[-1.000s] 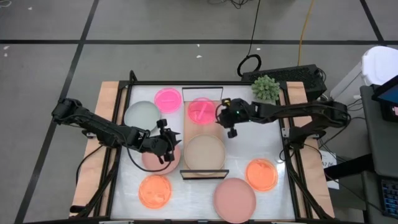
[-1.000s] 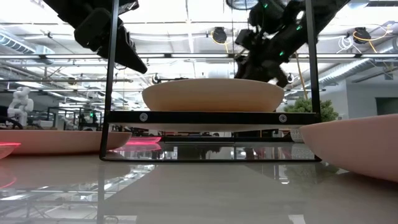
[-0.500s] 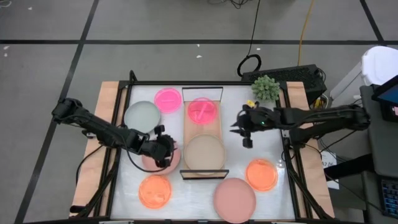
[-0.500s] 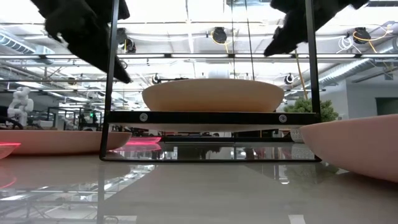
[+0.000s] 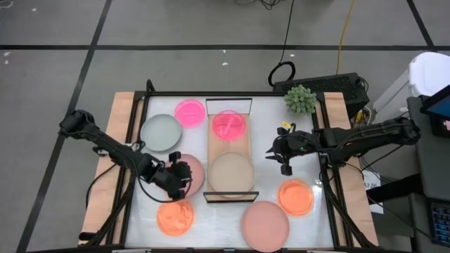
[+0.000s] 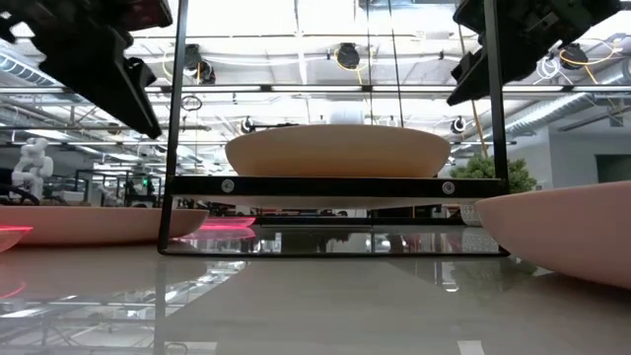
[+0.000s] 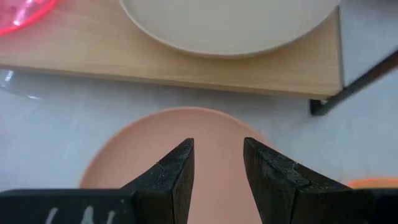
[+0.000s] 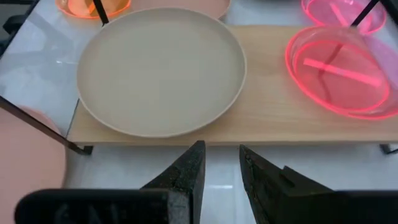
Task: Place and stack plates onto a shelf
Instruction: Stack the left pink plate on top of the brown plate on the shelf
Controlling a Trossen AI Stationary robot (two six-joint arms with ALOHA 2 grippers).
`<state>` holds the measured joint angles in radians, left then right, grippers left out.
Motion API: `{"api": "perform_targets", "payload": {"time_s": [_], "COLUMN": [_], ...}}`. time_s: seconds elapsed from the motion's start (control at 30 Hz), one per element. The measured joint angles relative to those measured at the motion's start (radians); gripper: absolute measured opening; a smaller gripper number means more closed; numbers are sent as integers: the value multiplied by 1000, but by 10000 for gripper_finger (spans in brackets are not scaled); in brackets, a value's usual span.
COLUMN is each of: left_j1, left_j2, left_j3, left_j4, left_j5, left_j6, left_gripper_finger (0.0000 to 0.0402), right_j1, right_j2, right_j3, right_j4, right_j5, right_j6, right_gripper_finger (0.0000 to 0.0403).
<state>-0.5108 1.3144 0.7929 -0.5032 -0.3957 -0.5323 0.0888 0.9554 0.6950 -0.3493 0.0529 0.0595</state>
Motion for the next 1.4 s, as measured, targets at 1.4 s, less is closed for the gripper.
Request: {"api": "perform_targets", "payload": {"time_s": [1.4], "left_j1": [-339], "left_j2": [2], "left_j3": [-153], "left_j4": [-301], "left_j5": [112], "left_j6": [134], "left_gripper_finger": [145], "right_j1": [320], "right_j2": [122], "right_j3": [-2], "right_j4": [203], "right_j5": [188], "right_j6": [270], "right_gripper_finger": [82]}}
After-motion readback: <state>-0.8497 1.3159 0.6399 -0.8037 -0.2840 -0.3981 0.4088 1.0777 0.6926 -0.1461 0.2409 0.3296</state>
